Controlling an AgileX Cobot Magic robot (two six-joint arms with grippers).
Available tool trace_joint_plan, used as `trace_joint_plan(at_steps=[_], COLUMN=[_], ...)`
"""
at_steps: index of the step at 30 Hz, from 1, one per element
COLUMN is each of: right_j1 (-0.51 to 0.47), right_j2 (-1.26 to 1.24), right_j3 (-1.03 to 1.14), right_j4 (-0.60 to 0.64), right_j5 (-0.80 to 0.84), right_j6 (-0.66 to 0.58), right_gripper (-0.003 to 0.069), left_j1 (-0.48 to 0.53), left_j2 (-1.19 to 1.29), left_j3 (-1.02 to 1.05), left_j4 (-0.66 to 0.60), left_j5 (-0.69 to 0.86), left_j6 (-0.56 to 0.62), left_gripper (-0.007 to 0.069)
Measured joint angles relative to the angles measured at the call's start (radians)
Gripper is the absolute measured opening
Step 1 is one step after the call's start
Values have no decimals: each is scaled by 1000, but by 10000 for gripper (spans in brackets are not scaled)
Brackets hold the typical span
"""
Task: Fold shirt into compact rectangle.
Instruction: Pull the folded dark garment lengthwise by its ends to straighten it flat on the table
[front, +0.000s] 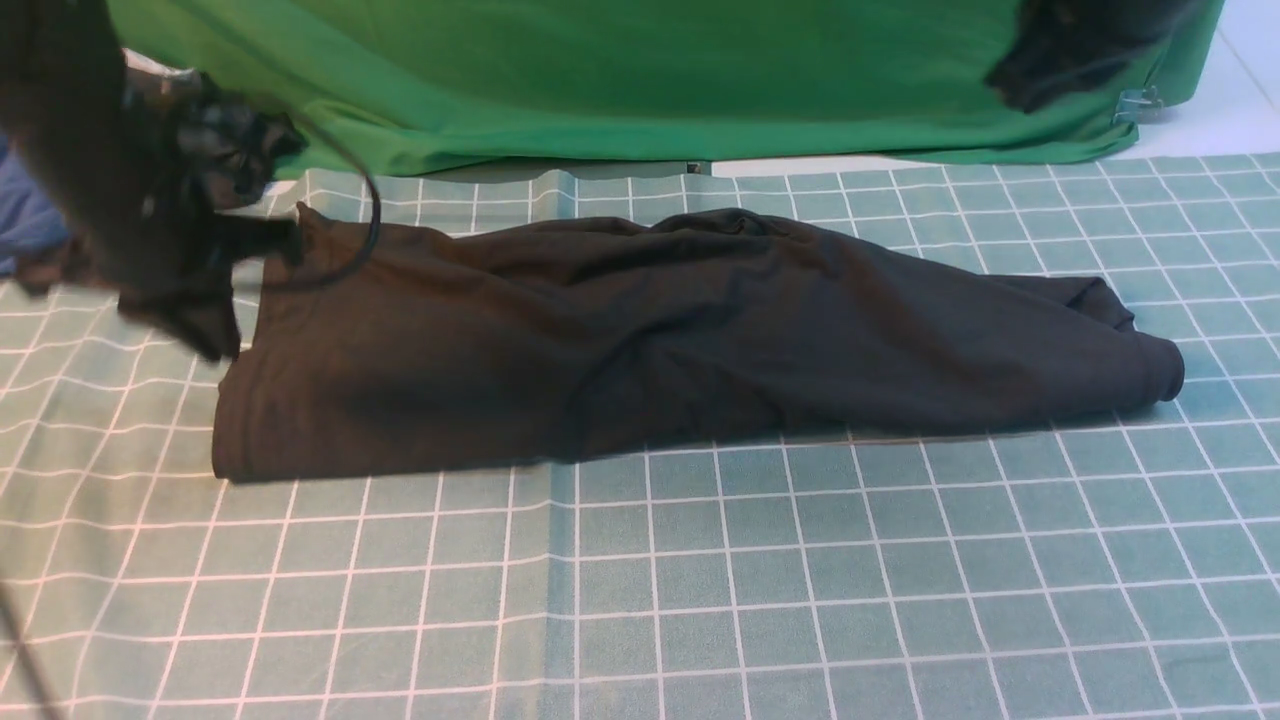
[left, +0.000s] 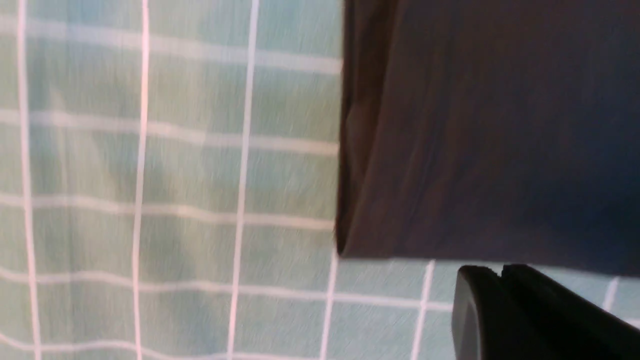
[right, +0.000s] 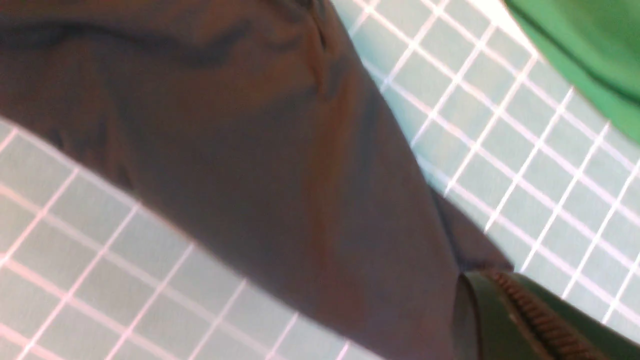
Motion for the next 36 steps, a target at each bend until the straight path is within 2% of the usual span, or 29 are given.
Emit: trace_joint_plan(at_steps=[3,4,5,8,9,11,12,15,17,20,21,22,23,25,27,31,34,35,36], right_j1=[-7,-9,-9,-9,-9,-9,-9,-9,-9,-9,-13,-21,-22,-53,-100,-214,-281,-314,-317], right_j2=[-42,-65,-67,-92,-92,-92,-92,-92,-92,-92,-92,-92,-92,-92,-92,-90,-79,-67,-65], right_j3=[59,96,101,154,164,173,178,179,179,179,179,179,179,179,179,179,189,209,211], right_j4=[0,4,4,6,9,11,12,15,17,18,19,22,22,27,29,34,55,72,76], right_j5=[0,-4,-5,-23,-27,-30,-32,-37,-38,-37,-33,-26,-25,-6,0,0,-1,-1,-1], right_j6=[1,0,0,0,0,0,0,0,0,-7,-8,-8,-8,13,56,142,163,165,165], right_gripper=[26,25,25,25,25,24,24,24,24,23,23,22,22,22,22,32,76,129,138], left_j1=[0,0,0,0,0,0,0,0,0,0,0,0,0,0,0,17,32,44,47], left_j2=[-27,-29,-29,-13,-2,17,37,81,107,134,141,148,149,150,145,109,79,59,56], left_j3=[61,82,84,95,96,96,96,96,96,96,96,96,96,96,96,96,96,96,96], left_j4=[22,29,29,40,40,40,39,22,-8,-33,-37,-39,-39,-36,-30,-7,6,14,14], left_j5=[-79,-128,-128,-211,-233,-255,-272,-292,-283,-271,-266,-259,-257,-237,-229,-214,-208,-206,-206], left_j6=[-7,-18,-18,-22,-23,-23,-23,-23,-23,-23,-23,-22,-21,1,13,22,22,22,22], left_gripper=[40,80,85,225,304,386,465,580,598,521,465,377,362,167,63,17,17,17,17])
